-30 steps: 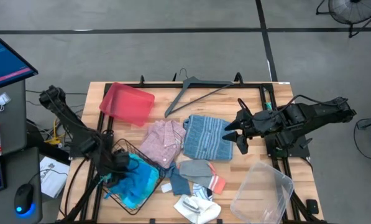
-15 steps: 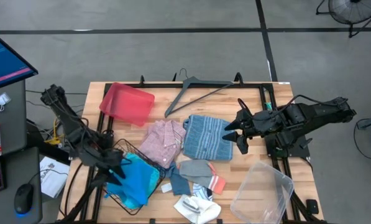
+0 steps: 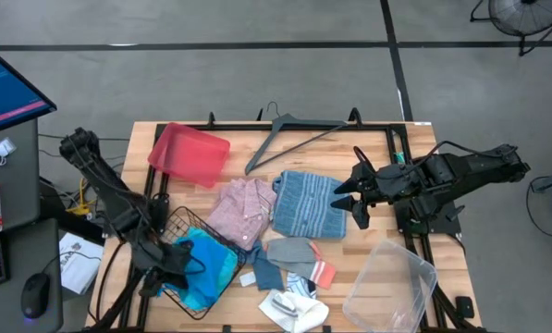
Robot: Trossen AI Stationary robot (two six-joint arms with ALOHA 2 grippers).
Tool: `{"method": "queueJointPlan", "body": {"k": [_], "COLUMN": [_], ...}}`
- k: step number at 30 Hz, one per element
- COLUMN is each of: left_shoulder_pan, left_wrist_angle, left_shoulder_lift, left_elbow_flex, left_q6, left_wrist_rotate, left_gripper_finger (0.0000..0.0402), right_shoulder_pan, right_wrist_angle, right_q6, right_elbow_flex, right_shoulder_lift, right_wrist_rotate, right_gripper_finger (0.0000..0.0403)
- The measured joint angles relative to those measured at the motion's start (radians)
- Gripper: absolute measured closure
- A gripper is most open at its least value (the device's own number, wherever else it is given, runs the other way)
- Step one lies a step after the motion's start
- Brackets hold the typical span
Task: Pick & Place Cloths
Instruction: Put the blue shorts into the black wire basket
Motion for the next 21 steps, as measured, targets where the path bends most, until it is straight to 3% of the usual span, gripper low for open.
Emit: {"method": "queueJointPlan", "body": {"k": [4,14,21], "left_shoulder_pan": [0.0,0.023,0.023], "left_wrist_angle": [-0.024,-0.025,0.012], "left_shoulder_lift": [0.069,0.089,0.083], "left_elbow_flex": [-0.043,-0.214,-0.319], "left_q6": [-0.026,-0.224,-0.427], "left_wrist_rotate": [0.067,-0.031,-0.039], "left_gripper_finger": [0.0401,0.0401,0.0401], "right_shoulder_pan": [0.0,0.0,0.0], "right_wrist_angle": [0.0,0.001,0.001], "right_q6": [0.0,0.003,0.009], "right_elbow_flex": [0.0,0.0,-0.001], "right_shoulder_lift": [0.0,0.0,0.008], "right_wrist_rotate": [0.0,0.0,0.018], "right_gripper_finger": [0.0186,0.0186,0.0186]}}
